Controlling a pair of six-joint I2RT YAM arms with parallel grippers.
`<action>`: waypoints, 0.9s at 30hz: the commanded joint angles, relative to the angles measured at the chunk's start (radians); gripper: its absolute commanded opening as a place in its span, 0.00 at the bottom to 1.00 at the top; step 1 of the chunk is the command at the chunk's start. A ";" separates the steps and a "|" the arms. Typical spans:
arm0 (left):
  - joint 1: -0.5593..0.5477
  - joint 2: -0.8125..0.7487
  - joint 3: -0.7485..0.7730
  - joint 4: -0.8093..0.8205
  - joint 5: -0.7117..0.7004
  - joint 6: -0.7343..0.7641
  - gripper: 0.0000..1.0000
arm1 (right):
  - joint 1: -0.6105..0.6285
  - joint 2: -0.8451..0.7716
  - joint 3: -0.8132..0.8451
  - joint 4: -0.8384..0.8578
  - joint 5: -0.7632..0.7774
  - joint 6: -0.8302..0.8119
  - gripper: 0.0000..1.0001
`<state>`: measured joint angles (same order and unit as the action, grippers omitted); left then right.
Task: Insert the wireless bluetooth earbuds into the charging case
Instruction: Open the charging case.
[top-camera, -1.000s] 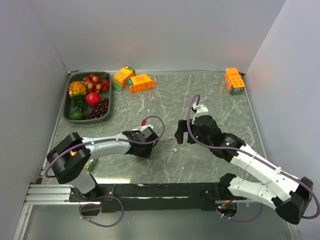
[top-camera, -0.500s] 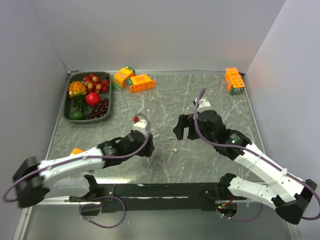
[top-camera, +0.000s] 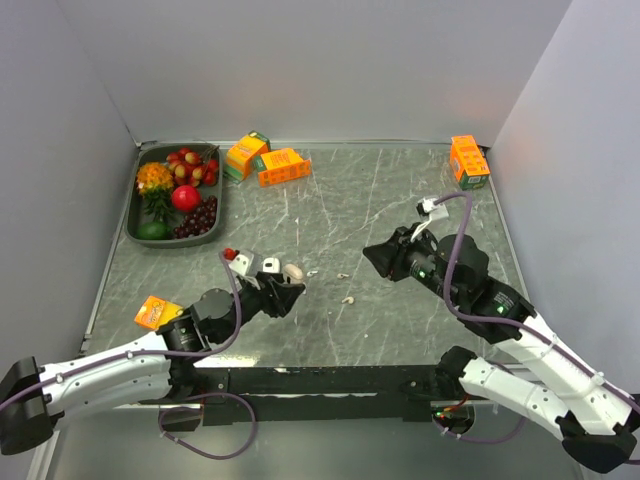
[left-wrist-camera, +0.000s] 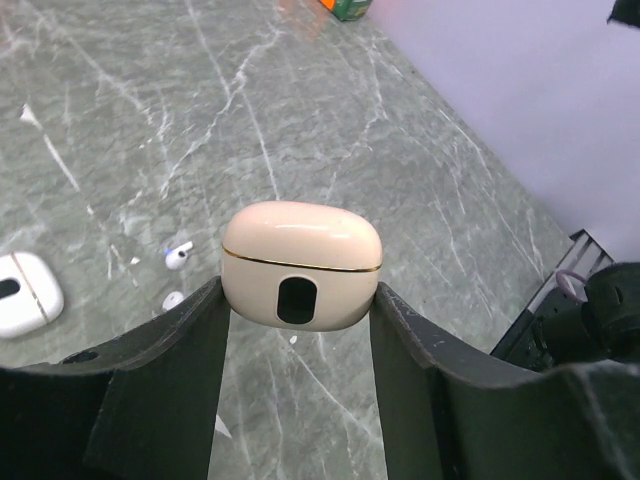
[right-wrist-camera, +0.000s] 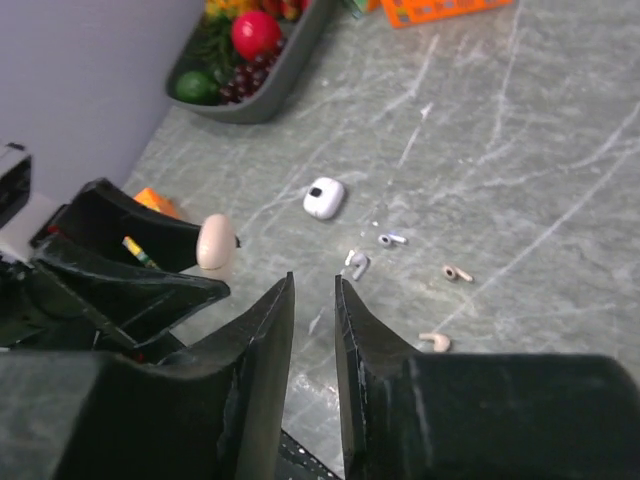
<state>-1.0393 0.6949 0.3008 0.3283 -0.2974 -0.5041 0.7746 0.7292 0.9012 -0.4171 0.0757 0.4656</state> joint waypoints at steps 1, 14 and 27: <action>-0.001 0.023 0.055 0.080 0.090 0.079 0.01 | -0.003 0.010 0.019 0.107 -0.108 -0.057 0.41; -0.022 0.002 -0.083 0.323 0.061 0.260 0.01 | 0.029 0.239 0.235 -0.116 -0.107 -0.079 0.99; -0.051 0.167 -0.040 0.503 -0.011 0.650 0.01 | 0.227 0.435 0.389 -0.278 0.067 -0.144 0.92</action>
<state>-1.0836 0.8623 0.1993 0.7315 -0.2977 0.0441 0.9749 1.1236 1.2430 -0.6338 0.0834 0.3428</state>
